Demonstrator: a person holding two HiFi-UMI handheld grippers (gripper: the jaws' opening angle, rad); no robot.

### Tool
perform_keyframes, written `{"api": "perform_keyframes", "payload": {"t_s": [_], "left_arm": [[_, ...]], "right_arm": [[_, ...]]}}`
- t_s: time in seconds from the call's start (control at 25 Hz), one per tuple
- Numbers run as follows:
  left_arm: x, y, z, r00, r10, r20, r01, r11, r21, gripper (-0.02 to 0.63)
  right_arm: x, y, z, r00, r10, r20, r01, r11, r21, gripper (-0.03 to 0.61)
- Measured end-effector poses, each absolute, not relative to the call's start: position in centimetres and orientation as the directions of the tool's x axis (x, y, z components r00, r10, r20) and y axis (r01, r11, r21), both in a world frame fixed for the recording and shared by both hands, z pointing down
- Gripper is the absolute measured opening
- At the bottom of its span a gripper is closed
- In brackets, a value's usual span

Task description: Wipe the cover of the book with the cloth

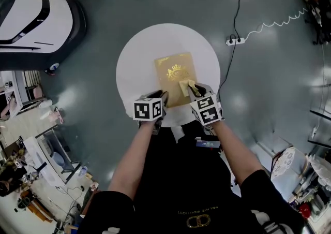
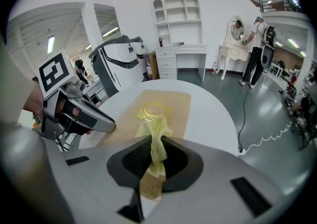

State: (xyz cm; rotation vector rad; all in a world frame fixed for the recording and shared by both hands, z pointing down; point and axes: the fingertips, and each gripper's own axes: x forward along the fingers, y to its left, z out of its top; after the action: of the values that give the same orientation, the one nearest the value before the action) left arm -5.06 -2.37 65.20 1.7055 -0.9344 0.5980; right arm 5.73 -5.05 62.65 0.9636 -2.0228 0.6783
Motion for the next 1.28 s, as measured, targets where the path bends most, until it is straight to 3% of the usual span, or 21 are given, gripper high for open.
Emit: {"api": "perform_keyframes", "payload": {"t_s": [0.88, 1.28], "left_arm": [[-5.2, -2.4, 65.3, 0.565, -0.302, 0.768, -0.823, -0.136, 0.552, 0.106], [-5.2, -2.4, 65.4, 0.567, -0.299, 0.767, -0.82, -0.117, 0.561, 0.106]], "right_arm": [[10.2, -5.7, 62.7, -0.335, -0.443, 0.832, -0.867, 0.491, -0.088, 0.091], [8.5, -5.4, 60.2, -0.413, -0.445, 0.795, -0.829, 0.545, -0.126, 0.091]]}}
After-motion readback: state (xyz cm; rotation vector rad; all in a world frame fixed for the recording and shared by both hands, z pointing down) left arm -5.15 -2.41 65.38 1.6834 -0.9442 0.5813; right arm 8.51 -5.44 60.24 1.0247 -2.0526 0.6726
